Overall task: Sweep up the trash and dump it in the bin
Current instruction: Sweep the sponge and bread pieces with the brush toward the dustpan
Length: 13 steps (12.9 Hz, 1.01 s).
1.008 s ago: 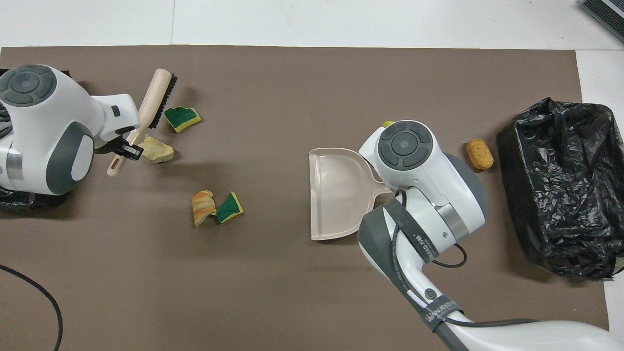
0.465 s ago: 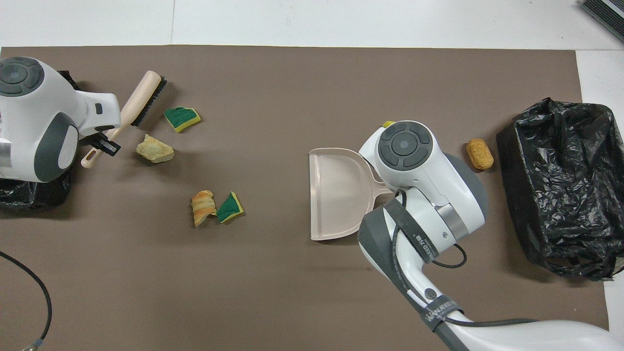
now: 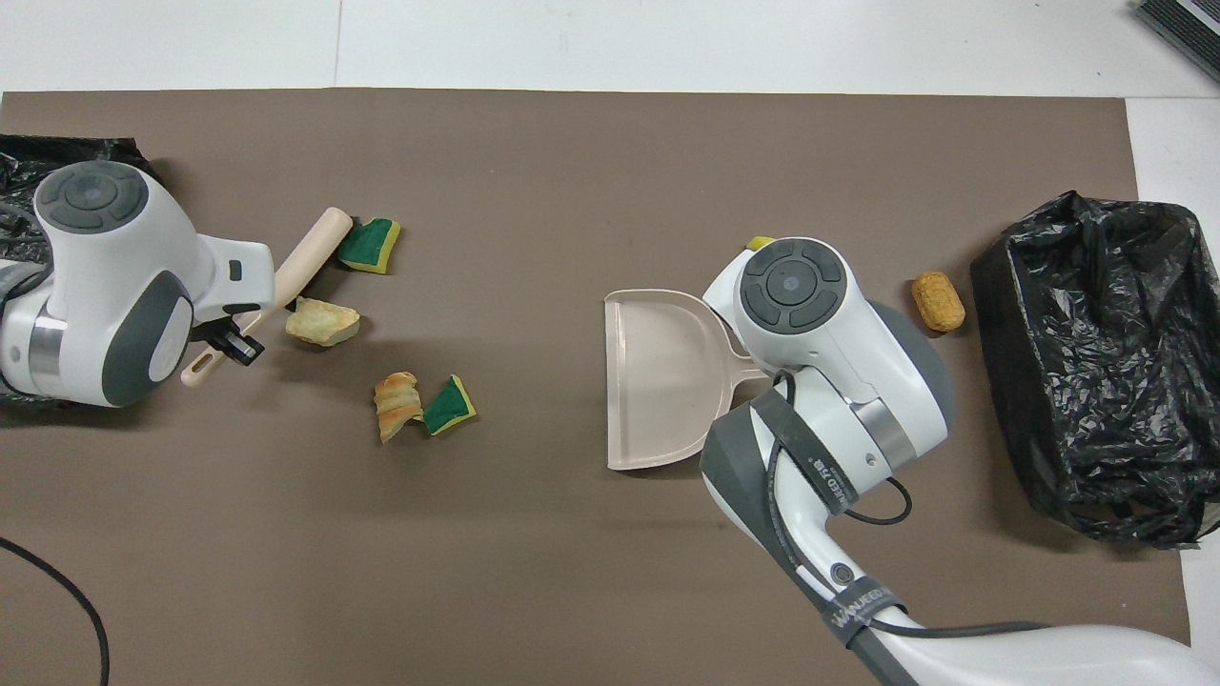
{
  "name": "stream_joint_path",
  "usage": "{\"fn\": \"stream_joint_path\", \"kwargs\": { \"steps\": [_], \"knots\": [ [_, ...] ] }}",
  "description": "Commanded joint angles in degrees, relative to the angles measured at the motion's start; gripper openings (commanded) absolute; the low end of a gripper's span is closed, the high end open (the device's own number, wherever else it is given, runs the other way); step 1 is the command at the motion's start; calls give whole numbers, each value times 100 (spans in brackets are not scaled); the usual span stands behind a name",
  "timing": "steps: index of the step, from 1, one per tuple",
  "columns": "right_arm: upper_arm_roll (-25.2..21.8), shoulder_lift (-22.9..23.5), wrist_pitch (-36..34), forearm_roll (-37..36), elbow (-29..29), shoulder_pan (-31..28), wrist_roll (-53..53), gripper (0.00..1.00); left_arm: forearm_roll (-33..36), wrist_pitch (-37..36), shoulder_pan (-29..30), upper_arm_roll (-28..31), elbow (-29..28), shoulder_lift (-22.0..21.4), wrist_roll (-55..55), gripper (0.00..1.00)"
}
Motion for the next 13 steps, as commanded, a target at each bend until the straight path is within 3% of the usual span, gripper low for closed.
{"fn": "stream_joint_path", "kwargs": {
  "steps": [1, 7, 9, 13],
  "knots": [
    [42, -184, 125, -89, -250, -72, 166, 0, -399, -200, -446, 72, -855, -758, -206, 0],
    [42, -210, 116, -89, -268, -81, 166, 0, -901, -649, -1588, 72, -1146, -1172, -1681, 0],
    [42, -219, 125, -89, -276, -72, 174, 0, -1129, -693, -1642, 72, -919, -1198, -2026, 0],
    [42, -210, 125, -89, -285, -81, 174, 0, -1148, -1377, -1563, 108, -952, -1690, -2892, 0]
  ]
}}
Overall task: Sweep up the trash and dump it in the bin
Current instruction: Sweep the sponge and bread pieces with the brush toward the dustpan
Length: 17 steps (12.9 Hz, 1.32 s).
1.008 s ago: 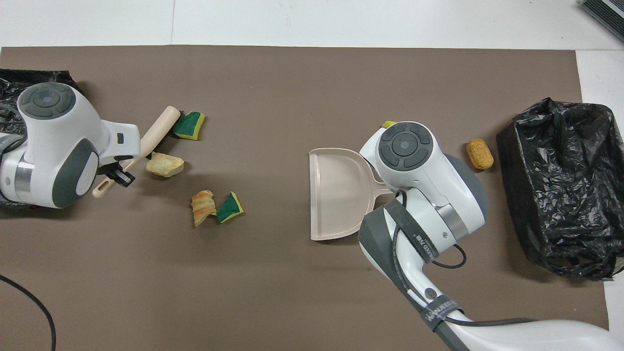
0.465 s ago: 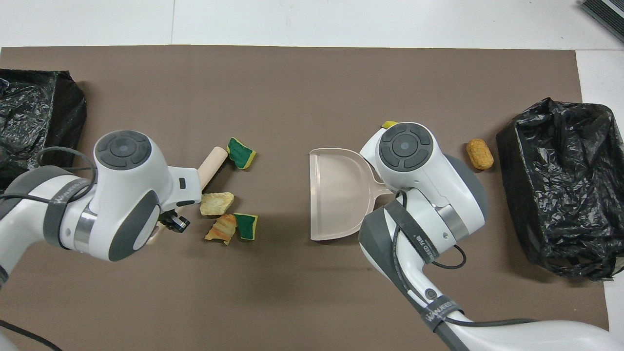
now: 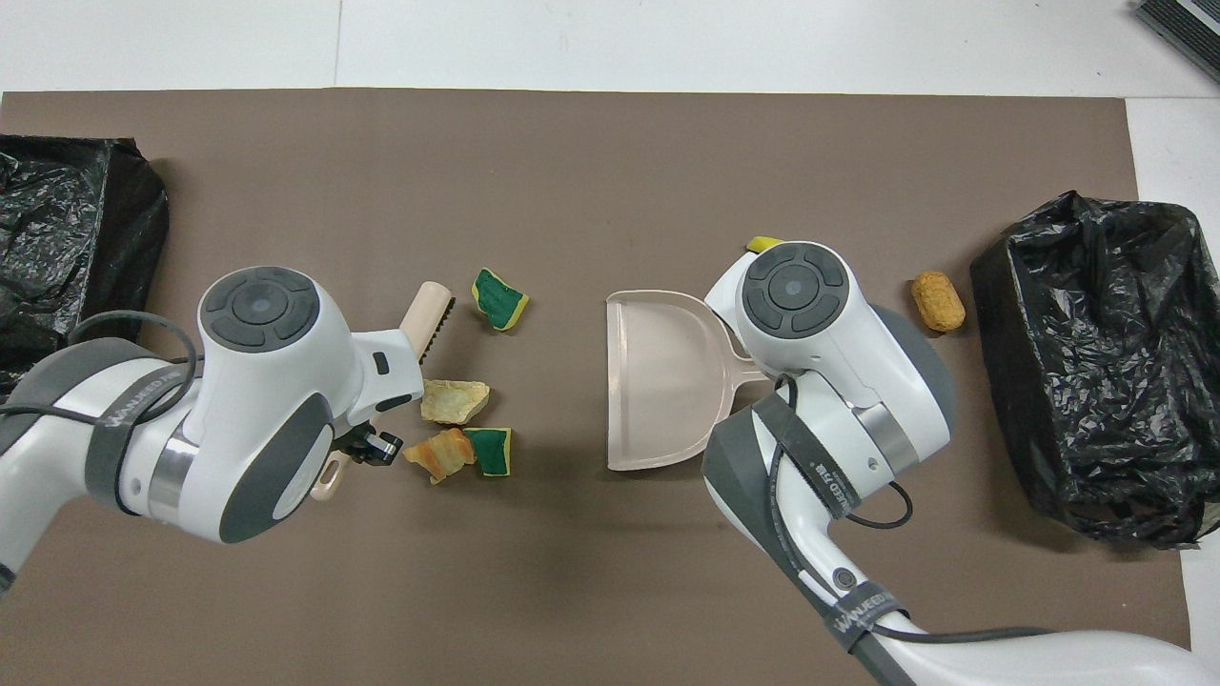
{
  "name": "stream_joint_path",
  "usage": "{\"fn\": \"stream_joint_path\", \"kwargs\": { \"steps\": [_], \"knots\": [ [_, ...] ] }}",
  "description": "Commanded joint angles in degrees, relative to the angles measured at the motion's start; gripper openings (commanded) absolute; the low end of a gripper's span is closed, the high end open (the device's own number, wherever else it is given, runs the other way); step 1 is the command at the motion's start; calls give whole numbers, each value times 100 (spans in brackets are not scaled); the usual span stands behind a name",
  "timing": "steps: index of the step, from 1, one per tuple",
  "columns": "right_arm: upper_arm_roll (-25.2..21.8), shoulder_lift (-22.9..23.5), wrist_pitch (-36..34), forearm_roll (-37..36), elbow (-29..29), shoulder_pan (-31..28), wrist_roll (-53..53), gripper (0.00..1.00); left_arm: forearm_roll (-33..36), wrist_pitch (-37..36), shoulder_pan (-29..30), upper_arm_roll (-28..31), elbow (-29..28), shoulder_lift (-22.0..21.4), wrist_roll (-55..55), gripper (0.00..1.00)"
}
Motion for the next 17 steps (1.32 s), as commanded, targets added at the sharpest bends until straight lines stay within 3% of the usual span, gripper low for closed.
{"fn": "stream_joint_path", "kwargs": {
  "steps": [1, 6, 8, 11, 17],
  "knots": [
    [42, -163, 112, -89, -218, -71, 144, 0, -105, -463, 17, 42, -180, -400, -1137, 0],
    [42, -163, 112, -89, -218, -79, 144, 0, -192, -324, -63, 24, -1365, -1164, -3890, 0],
    [42, -154, 112, -89, -218, -79, 144, 0, -490, -114, -211, 24, -1674, -1279, -4429, 0],
    [42, -163, 112, -89, -218, -79, 144, 0, -878, 229, -641, 24, -1833, -1183, -4589, 0],
    [42, -163, 112, -89, -227, -80, 135, 0, -1501, 1336, -1265, 7, -1658, -437, -4747, 0]
  ]
}}
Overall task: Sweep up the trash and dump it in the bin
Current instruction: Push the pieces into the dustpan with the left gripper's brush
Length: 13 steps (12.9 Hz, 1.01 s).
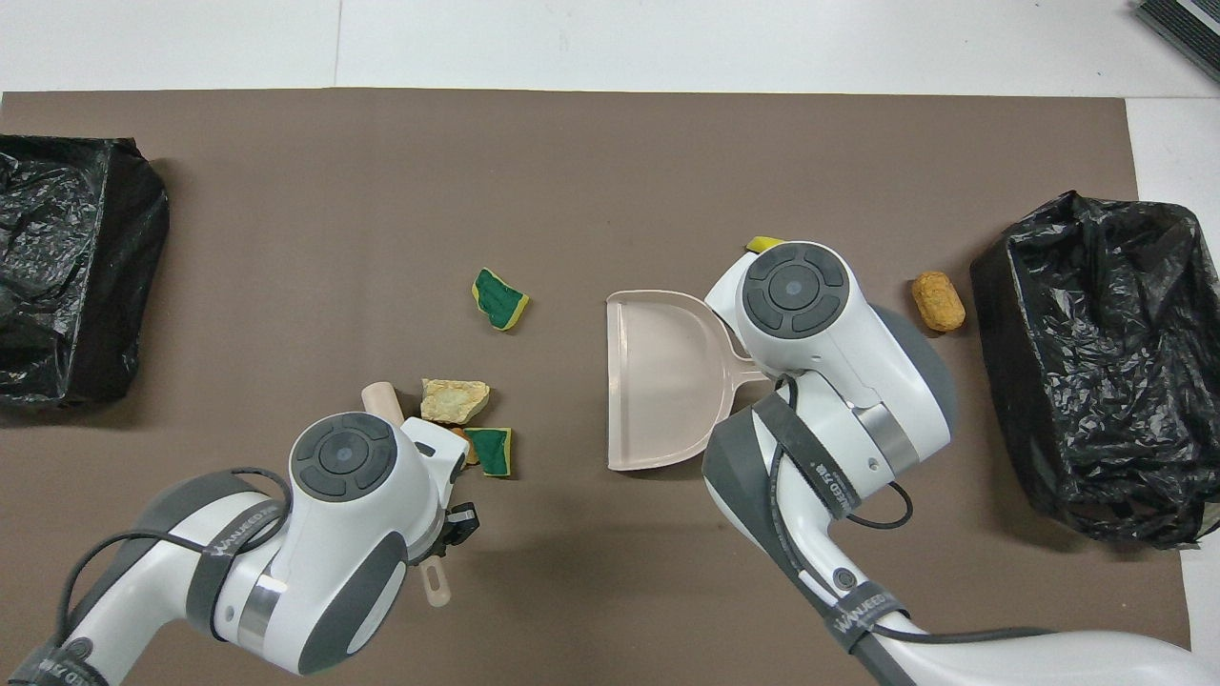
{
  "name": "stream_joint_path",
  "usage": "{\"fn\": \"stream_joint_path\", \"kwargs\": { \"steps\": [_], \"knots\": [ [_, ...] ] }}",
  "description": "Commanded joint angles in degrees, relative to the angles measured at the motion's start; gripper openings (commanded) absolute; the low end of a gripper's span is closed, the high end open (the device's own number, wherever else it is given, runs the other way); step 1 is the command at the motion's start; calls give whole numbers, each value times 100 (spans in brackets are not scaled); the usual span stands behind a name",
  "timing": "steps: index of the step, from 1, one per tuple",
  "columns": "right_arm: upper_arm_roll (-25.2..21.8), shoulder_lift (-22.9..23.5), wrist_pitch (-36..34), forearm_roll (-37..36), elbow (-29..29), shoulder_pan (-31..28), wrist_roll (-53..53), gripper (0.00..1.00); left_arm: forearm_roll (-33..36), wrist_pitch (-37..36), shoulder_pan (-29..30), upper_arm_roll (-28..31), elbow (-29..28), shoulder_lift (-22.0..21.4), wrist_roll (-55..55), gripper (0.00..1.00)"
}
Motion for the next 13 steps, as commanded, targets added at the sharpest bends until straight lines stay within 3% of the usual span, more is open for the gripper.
{"fn": "stream_joint_path", "kwargs": {
  "steps": [1, 6, 13],
  "knots": [
    [43, -159, 110, -89, -223, -77, 143, 0, -344, 414, -311, 79, 198, 402, -65, 0],
    [43, -177, 110, -89, -285, -139, 134, 0, -459, 642, -600, 44, 902, 1079, 14, 0],
    [43, -186, 110, -89, -311, -209, 134, 0, -829, 1363, -1312, 26, 1492, 1528, 269, 0]
  ]
}}
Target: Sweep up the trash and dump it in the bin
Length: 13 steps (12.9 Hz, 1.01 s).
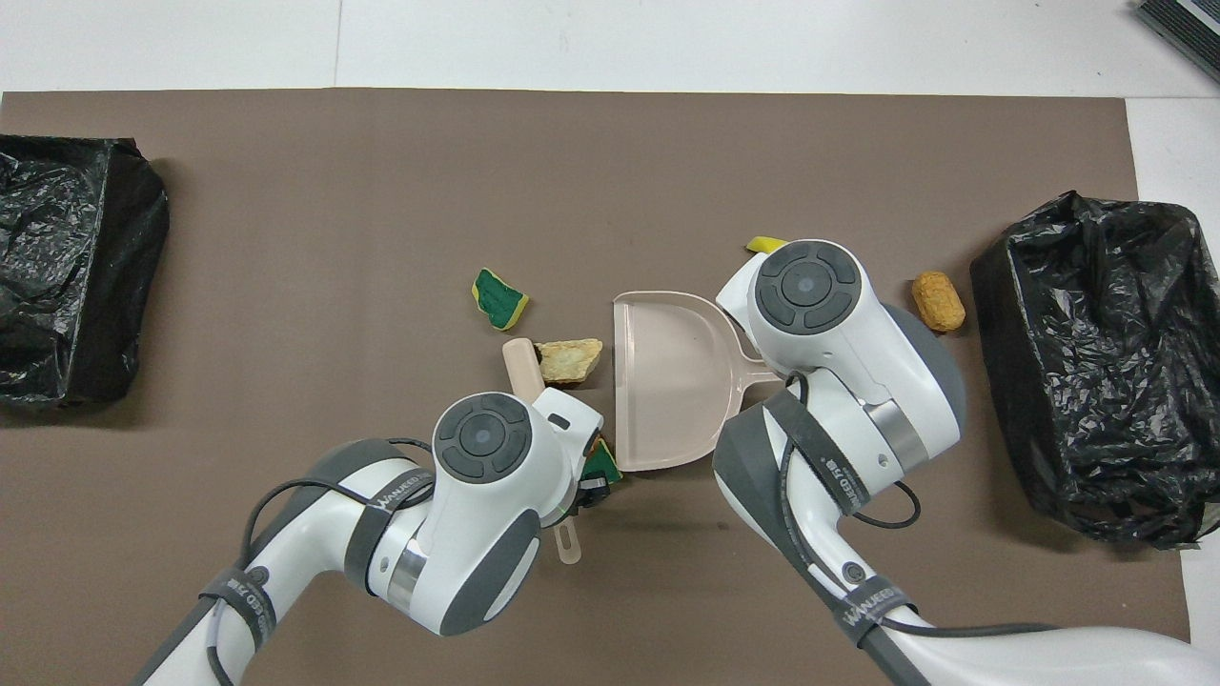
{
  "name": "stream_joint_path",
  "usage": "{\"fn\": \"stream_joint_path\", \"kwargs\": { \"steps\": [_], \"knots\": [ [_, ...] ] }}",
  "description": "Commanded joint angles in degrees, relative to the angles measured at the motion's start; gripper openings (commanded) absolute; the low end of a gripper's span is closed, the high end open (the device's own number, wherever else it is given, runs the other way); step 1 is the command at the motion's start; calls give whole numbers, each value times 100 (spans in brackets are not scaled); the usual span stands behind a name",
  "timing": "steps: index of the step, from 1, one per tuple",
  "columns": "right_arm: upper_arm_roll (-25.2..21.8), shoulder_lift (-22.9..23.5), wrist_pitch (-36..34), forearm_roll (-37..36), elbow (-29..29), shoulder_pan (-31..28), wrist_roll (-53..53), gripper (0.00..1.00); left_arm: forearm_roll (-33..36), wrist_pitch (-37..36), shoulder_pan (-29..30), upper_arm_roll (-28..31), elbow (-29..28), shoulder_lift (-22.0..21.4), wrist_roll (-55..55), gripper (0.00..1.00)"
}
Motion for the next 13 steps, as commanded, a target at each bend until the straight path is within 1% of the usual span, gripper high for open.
{"fn": "stream_joint_path", "kwargs": {
  "steps": [1, 4, 6, 7, 8, 11, 13],
  "knots": [
    [46, -170, 110, -89, -229, -97, 134, 0, -151, 228, -378, 67, 272, 218, 131, 0],
    [55, -179, 110, -98, -238, -97, 134, 0, -168, 228, -729, 67, 710, 350, 158, 0],
    [55, -188, 110, -98, -255, -106, 134, 0, -186, 167, -879, 67, 1184, 481, 140, 0],
    [55, -188, 110, -89, -264, -106, 134, 0, -186, 149, -871, 67, 1317, 482, 123, 0],
    [46, -188, 110, -89, -264, -106, 134, 0, -186, 132, -845, 75, 1336, 438, 114, 0],
    [55, -188, 110, -89, -273, -106, 134, 0, -133, -289, -775, 145, 1336, 254, 105, 0],
    [46, -188, 127, -89, -273, -106, 134, 0, -98, -771, -495, 181, 1336, 140, 140, 0]
  ]
}}
